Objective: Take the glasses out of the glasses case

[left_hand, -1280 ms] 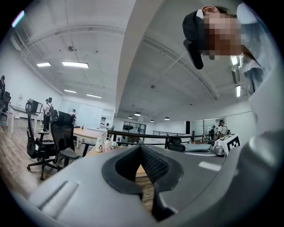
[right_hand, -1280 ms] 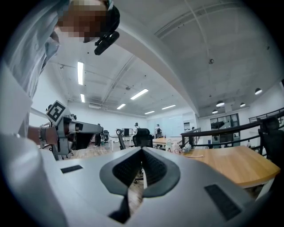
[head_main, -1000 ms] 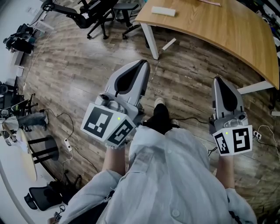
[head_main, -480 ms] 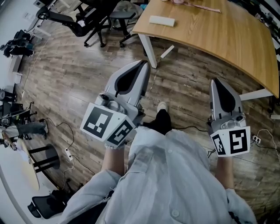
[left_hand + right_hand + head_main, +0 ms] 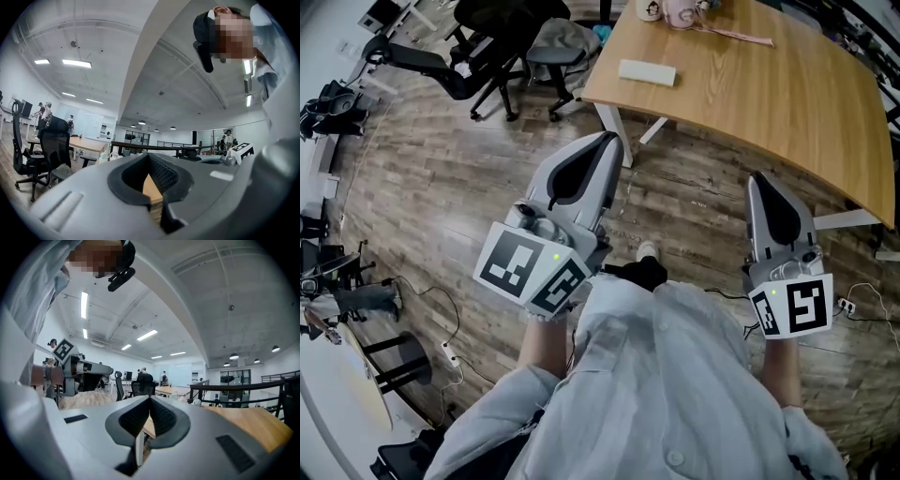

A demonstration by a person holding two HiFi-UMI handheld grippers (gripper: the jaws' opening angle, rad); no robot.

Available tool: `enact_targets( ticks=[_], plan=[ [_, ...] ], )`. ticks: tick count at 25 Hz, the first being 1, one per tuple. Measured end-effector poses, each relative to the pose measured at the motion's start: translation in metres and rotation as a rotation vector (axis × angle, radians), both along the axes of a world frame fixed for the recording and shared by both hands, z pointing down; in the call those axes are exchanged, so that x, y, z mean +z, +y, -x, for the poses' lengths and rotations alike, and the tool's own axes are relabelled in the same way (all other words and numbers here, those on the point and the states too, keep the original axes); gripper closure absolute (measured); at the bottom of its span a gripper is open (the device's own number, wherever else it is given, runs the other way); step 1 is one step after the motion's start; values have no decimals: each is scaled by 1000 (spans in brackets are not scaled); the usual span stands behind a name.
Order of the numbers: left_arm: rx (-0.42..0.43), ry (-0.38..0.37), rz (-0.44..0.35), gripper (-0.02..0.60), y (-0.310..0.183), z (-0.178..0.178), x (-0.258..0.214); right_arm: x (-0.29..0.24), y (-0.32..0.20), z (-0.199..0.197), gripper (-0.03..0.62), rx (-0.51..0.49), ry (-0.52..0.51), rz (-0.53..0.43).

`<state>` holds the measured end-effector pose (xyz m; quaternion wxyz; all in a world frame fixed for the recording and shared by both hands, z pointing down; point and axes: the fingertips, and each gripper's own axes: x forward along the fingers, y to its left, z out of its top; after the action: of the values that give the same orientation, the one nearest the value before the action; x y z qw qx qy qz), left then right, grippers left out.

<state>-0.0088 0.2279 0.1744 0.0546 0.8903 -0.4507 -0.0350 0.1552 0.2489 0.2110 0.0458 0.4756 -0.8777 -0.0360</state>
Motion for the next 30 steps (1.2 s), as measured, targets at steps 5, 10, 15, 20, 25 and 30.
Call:
enact_targets(
  ticks=[5,10,15,20,25,30],
  plan=[
    [9,2,5,578,-31,23,4,2,-29,20,592,16,-3,13],
    [17,22,5,578,-62,34,6,-1,-60,33,592,21,6,8],
    [19,31,20,578,-85,46,13,1,-85,48,592,15,13,18],
    [7,32,42,578,-99,55,22,4,-101,59,592,0,17,28],
    [-3,20,55,578,-100,64,25,3,-106,66,592,-17,14,36],
    [-32,26,59,578,-108,70,31,10,-118,68,592,-33,0,44]
  ],
)
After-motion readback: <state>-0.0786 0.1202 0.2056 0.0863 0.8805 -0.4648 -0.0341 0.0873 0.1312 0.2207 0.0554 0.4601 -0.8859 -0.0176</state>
